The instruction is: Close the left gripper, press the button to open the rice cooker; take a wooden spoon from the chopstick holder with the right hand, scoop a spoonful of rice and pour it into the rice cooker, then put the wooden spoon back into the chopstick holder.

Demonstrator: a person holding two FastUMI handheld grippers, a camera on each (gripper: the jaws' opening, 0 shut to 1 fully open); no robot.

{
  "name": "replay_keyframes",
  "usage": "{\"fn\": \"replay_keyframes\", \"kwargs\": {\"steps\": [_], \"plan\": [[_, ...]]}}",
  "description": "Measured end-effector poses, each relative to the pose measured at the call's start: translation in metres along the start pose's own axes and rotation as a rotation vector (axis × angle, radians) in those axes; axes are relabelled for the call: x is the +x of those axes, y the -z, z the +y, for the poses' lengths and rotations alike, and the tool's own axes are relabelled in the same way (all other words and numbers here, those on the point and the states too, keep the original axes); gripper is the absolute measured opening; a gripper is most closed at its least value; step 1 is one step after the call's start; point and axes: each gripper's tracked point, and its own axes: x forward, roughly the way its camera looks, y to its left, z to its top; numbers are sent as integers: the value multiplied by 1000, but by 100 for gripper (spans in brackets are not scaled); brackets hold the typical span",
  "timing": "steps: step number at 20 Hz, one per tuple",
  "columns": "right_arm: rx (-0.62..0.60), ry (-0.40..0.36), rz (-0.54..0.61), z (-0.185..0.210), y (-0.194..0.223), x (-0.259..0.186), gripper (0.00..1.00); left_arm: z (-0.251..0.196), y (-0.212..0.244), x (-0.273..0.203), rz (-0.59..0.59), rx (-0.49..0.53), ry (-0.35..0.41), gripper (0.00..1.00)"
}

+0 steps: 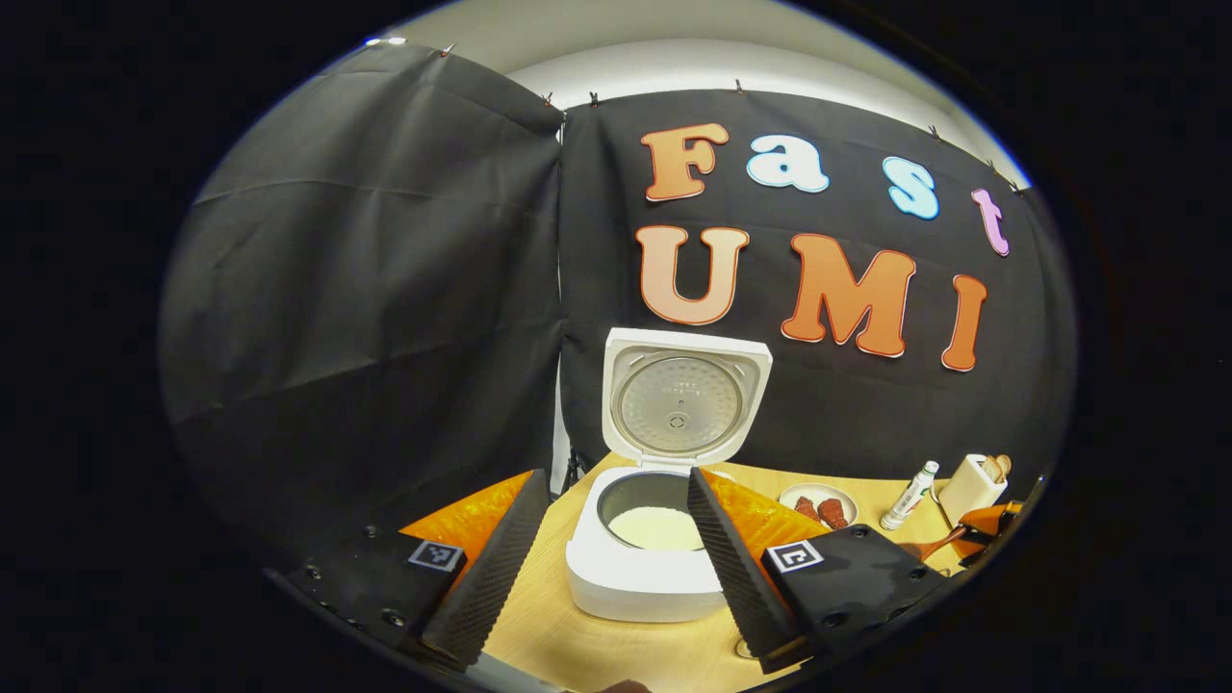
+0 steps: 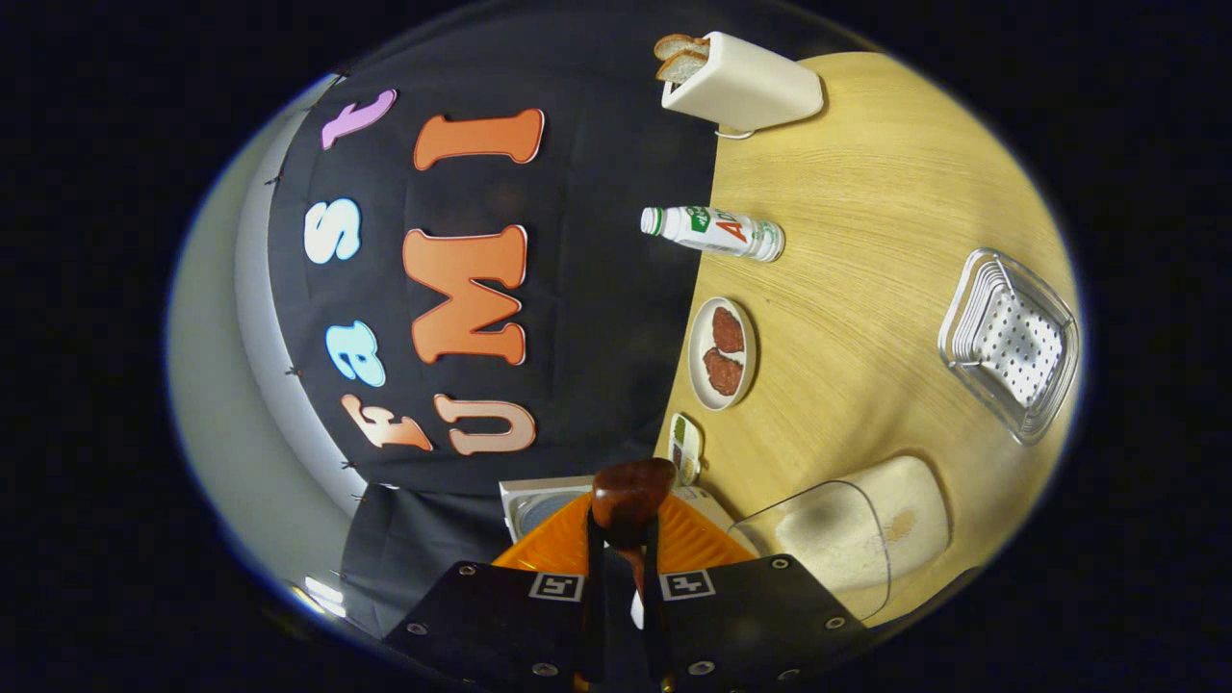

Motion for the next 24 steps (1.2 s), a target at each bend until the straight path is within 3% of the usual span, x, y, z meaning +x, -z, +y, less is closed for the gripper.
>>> {"fn": "replay_keyframes", "kwargs": {"steps": [9, 18, 24], "plan": [[35, -159, 31, 104, 29, 47, 14, 37, 2, -10, -9, -22, -63, 99], [9, -161, 105, 159, 87, 130, 14, 93, 7, -24, -5, -59, -162, 98], [-119, -98, 126, 155, 126, 184, 14, 120, 18, -40, 5, -74, -227, 98]]}}
